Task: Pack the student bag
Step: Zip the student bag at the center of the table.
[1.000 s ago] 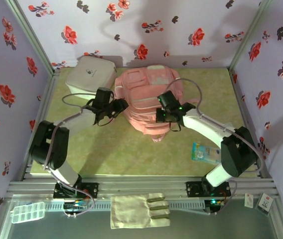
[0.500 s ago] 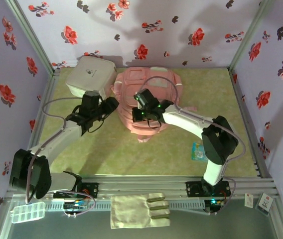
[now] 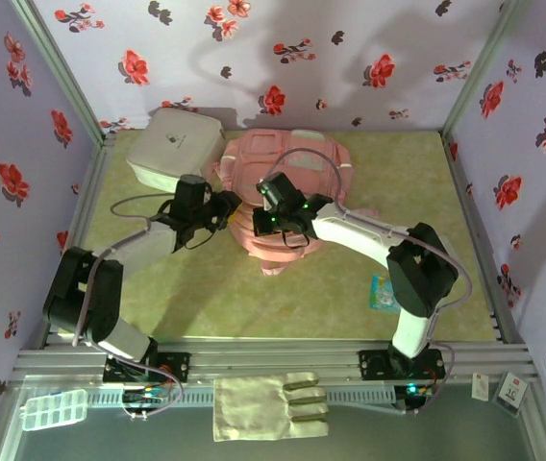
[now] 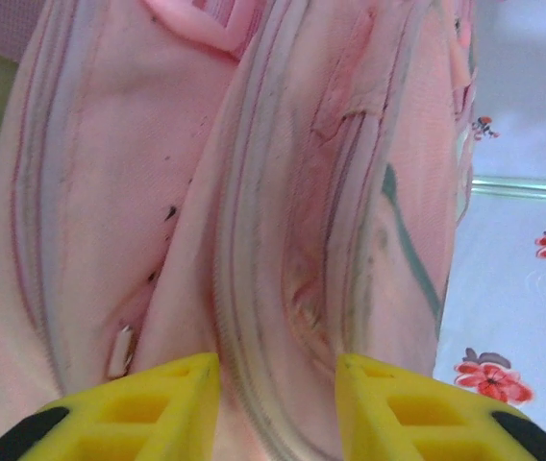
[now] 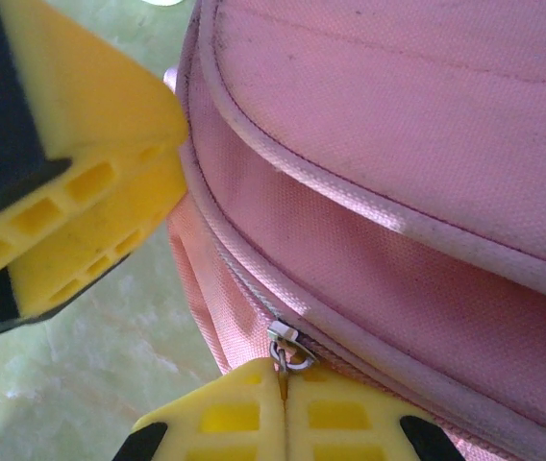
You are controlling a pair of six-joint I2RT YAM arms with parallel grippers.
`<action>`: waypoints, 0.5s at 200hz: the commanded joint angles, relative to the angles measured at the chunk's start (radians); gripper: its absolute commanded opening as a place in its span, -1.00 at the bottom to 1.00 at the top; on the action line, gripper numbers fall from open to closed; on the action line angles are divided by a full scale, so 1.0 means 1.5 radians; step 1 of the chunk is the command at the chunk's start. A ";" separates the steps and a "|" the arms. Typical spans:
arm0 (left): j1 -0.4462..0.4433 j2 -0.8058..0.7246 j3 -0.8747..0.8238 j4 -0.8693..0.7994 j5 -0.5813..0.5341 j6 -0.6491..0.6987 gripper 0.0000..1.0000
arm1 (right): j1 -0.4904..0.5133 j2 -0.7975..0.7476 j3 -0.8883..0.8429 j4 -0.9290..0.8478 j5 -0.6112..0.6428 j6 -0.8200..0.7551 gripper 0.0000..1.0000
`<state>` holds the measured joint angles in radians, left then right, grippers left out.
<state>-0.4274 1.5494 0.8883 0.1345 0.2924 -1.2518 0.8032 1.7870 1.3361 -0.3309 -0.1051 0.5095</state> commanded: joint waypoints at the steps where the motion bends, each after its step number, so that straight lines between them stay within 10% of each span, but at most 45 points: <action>1: -0.003 0.024 0.038 -0.015 -0.011 -0.009 -0.29 | 0.006 -0.032 -0.010 0.028 0.005 0.013 -1.00; 45: -0.004 0.050 0.065 -0.076 -0.041 0.012 -0.33 | 0.006 -0.051 -0.027 0.031 0.015 0.015 -1.00; 100: 0.005 0.075 0.108 -0.099 -0.054 0.065 -0.95 | -0.010 -0.084 -0.063 0.004 0.050 0.015 -1.00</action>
<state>-0.4274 1.6405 0.9993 0.0200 0.2535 -1.2171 0.8024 1.7374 1.2835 -0.3054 -0.0788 0.5247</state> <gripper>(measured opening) 0.070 0.052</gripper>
